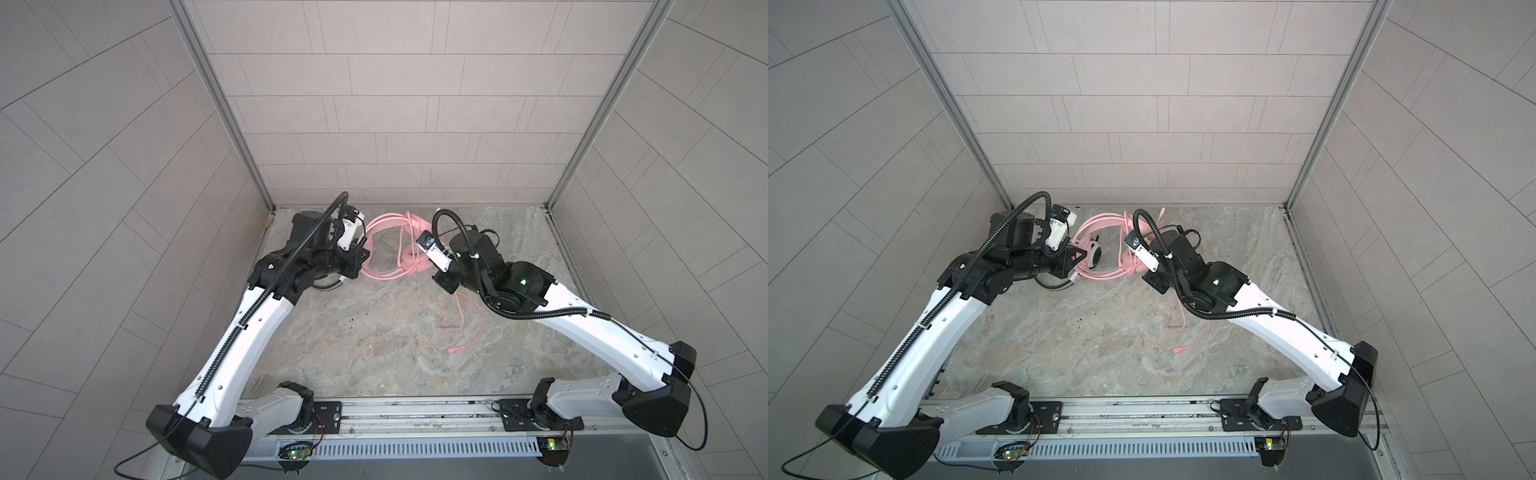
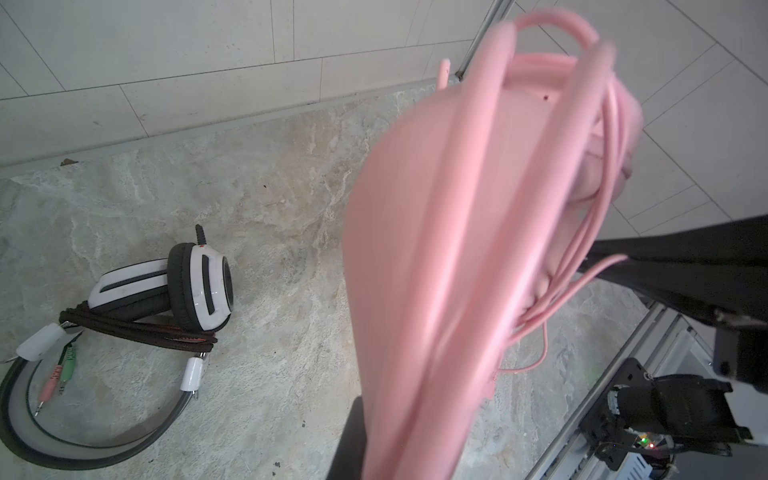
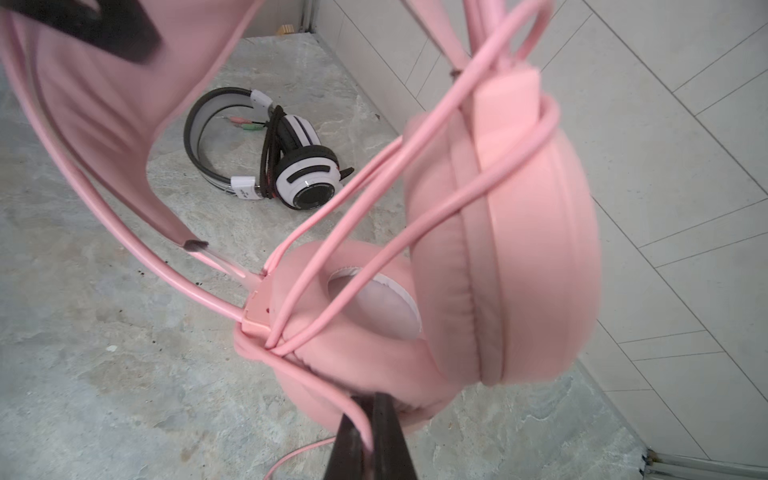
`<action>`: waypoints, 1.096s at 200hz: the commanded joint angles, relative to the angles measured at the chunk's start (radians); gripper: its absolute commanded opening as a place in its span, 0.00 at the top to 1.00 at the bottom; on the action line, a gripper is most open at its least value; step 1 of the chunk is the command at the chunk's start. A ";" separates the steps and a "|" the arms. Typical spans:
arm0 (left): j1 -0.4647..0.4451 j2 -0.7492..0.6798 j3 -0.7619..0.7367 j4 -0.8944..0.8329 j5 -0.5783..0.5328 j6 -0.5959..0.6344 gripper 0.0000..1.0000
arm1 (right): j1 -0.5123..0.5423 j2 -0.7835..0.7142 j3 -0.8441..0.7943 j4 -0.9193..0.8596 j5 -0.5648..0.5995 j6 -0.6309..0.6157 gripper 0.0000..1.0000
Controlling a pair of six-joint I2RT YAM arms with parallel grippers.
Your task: Wrap the headphones
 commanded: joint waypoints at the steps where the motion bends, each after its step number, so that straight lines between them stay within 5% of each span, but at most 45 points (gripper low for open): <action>1: 0.009 -0.022 0.001 -0.228 -0.083 0.149 1.00 | -0.053 -0.094 0.003 0.146 0.226 -0.021 1.00; 63: 0.009 -0.022 -0.001 -0.235 -0.149 0.140 1.00 | -0.054 -0.157 -0.104 0.201 0.301 -0.009 0.98; 122: 0.009 0.007 0.005 -0.238 -0.144 0.113 1.00 | -0.041 -0.198 -0.141 0.244 0.115 0.009 0.95; 219: 0.010 -0.005 -0.003 -0.230 -0.183 0.101 1.00 | -0.035 -0.251 -0.184 0.317 0.262 -0.040 0.89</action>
